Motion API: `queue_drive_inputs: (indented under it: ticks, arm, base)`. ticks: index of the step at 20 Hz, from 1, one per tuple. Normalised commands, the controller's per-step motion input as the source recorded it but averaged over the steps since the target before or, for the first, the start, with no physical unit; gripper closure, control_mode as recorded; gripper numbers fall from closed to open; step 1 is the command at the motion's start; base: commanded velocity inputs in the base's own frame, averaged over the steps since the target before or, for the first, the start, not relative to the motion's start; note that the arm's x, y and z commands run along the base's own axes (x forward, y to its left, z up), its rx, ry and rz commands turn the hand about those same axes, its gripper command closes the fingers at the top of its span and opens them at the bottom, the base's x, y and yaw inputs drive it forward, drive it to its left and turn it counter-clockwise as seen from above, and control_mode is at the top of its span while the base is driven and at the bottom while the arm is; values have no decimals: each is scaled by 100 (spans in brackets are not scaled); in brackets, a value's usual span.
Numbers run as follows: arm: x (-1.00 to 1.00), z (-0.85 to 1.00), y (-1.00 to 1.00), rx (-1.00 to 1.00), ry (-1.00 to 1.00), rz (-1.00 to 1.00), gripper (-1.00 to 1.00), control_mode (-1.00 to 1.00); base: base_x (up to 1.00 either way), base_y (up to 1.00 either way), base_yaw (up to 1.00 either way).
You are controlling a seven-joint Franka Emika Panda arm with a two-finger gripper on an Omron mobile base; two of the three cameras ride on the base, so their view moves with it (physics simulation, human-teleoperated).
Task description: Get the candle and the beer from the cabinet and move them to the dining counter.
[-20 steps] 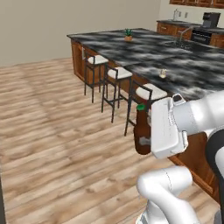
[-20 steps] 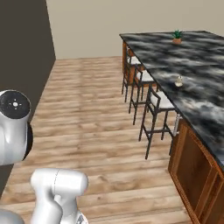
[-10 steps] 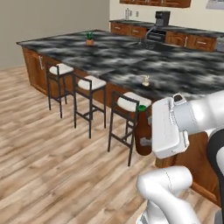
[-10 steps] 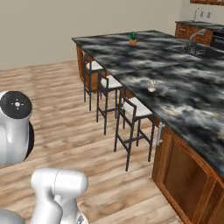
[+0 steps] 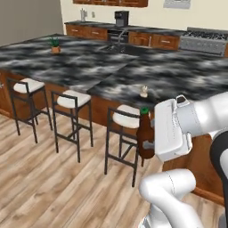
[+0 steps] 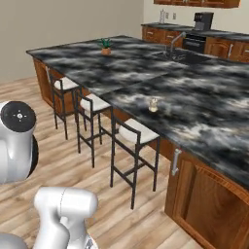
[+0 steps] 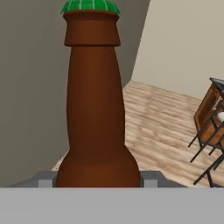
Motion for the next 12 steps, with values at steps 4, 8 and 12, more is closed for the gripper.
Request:
queue_drive_inputs:
  ticks: [4, 8, 12]
  arm:
    - [0, 0, 0, 0, 0, 0, 100, 100]
    - [0, 0, 0, 0, 0, 0, 100, 100]
    - [0, 0, 0, 0, 0, 0, 100, 100]
  base:
    - [81, 76, -45]
    - [78, 84, -42]
    - [77, 84, -43]
